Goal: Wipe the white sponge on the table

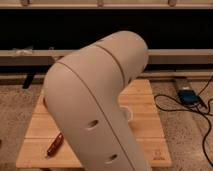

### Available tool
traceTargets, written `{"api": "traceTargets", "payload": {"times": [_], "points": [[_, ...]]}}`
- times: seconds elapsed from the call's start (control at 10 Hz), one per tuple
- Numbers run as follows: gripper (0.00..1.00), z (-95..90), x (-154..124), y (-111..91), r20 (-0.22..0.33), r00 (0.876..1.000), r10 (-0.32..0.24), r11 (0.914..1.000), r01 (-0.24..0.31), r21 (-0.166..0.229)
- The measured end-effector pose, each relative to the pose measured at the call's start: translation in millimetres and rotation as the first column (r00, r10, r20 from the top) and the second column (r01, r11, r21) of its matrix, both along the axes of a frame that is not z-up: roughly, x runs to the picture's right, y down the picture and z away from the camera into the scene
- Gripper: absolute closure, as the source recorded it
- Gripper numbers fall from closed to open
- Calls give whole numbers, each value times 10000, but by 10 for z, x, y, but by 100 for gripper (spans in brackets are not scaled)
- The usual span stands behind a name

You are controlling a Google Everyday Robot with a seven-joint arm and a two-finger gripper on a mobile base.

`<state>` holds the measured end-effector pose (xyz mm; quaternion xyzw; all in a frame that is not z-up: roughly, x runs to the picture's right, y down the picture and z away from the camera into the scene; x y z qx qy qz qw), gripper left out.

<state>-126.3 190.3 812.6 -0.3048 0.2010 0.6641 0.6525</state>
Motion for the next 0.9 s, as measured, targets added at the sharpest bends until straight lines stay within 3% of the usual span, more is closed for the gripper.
{"api": "traceTargets", "payload": {"times": [0.3, 0.5, 0.9], "points": [[20, -160, -22, -64, 1018, 9940, -392, 9991, 376, 175], [20, -242, 36, -165, 1281, 9902, -560, 9984, 542, 181], [20, -581, 262, -554, 1416, 9838, -1103, 9939, 1080, 239]]}}
